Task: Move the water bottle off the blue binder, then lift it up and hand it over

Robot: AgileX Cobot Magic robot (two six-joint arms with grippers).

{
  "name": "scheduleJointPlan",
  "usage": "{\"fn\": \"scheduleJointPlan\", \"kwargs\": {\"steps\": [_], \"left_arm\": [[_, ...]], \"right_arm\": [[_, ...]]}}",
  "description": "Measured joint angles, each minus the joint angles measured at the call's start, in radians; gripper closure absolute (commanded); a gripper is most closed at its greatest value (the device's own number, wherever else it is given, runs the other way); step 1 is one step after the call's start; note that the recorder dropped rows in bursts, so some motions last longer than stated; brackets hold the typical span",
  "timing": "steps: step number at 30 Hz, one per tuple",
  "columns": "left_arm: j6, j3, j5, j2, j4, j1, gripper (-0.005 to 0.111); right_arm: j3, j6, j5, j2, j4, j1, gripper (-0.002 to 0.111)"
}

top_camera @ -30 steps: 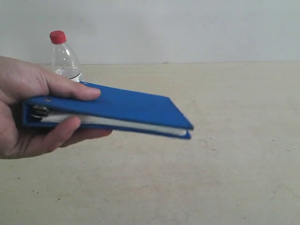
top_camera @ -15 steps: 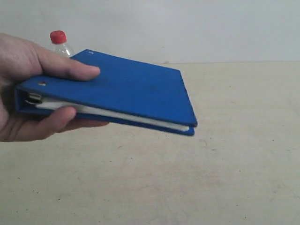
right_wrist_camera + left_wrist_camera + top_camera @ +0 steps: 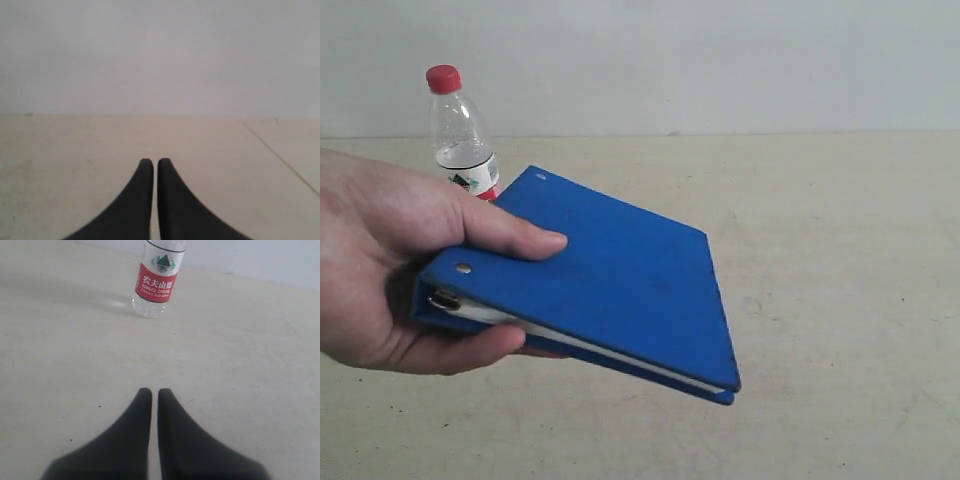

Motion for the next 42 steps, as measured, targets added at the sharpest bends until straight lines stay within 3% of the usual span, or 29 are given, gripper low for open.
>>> {"fn": "scheduleJointPlan", "kwargs": {"steps": [4,9,12,19,22,32,42], "left_arm": [[0.000,0.000,-0.001,0.000,0.000,0.000,0.102],[0.000,0.000,-0.001,0.000,0.000,0.000,0.102],[0.000,0.000,-0.002,0.000,0.000,0.000,0.102],[0.000,0.000,-0.004,0.000,0.000,0.000,0.102],[0.000,0.000,-0.004,0.000,0.000,0.000,0.102],[0.000,0.000,-0.004,0.000,0.000,-0.002,0.102],[0.000,0.000,-0.004,0.000,0.000,-0.002,0.102]], "right_arm": [[0.002,-0.105,0.140,0.000,0.189,0.001,0.108],[0.005,-0.733,0.183,0.000,0.684,0.001,0.108],[0.005,-0.900,0.187,0.000,0.809,0.001,0.108],[0.005,-0.557,0.165,0.000,0.556,0.001,0.108],[0.005,-0.509,0.165,0.000,0.515,0.001,0.108],[0.005,-0.341,0.165,0.000,0.629,0.001,0.108],[0.005,-0.342,0.272,0.000,0.629,0.001,0.108]]}}
